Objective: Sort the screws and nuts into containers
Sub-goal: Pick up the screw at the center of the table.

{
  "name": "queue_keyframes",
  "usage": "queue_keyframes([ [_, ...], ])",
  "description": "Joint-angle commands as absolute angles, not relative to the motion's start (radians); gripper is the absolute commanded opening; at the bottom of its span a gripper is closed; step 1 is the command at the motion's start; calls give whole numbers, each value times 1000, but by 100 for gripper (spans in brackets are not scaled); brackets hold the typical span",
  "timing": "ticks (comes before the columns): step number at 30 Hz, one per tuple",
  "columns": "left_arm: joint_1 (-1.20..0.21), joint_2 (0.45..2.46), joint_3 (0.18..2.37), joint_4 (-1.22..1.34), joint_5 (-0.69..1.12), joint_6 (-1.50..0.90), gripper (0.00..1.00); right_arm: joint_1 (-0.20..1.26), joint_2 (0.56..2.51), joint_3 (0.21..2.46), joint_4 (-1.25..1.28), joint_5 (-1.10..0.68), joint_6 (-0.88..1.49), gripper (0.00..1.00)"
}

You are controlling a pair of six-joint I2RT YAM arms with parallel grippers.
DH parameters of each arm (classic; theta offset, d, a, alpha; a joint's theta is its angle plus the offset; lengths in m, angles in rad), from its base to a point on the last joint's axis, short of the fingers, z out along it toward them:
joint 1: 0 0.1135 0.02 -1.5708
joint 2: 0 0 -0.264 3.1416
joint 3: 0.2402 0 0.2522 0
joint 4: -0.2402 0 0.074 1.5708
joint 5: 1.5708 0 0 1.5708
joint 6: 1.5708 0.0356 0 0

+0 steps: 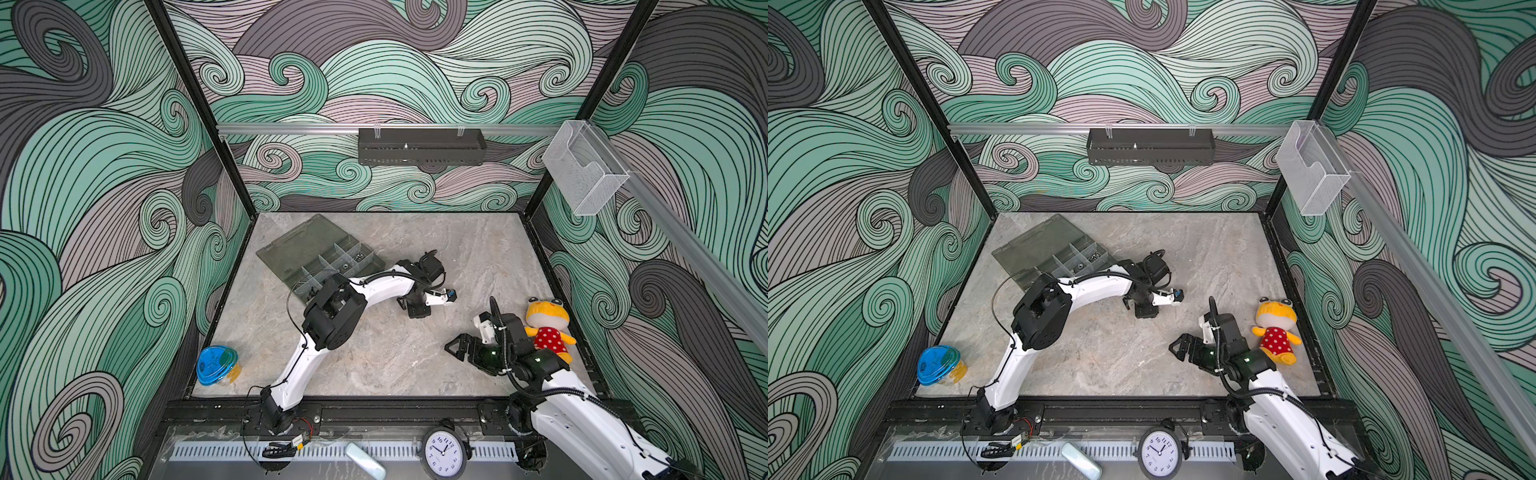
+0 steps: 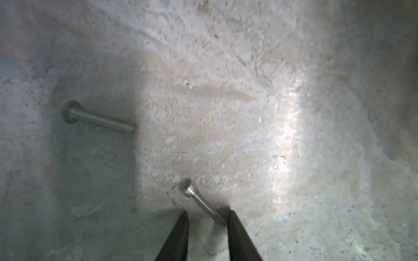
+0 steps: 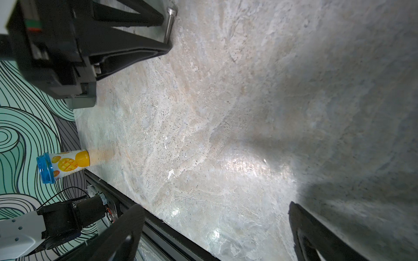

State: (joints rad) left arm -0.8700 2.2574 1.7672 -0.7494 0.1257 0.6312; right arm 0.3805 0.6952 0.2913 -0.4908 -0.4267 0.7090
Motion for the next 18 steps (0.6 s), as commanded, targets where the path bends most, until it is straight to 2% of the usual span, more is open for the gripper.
queue_keyframes([
  [1,-885,2284,1799,-782,118,579,31,371,695,314,-498,-432,698,100],
  [9,-884,2333,1847,-779,72,541,30,369,686,314,-495,-438,699,100],
  [15,-875,2325,1854,-795,70,532,13,365,688,314,-494,-439,702,100],
  [18,-861,2267,1809,-757,74,515,8,365,692,325,-494,-431,693,99],
])
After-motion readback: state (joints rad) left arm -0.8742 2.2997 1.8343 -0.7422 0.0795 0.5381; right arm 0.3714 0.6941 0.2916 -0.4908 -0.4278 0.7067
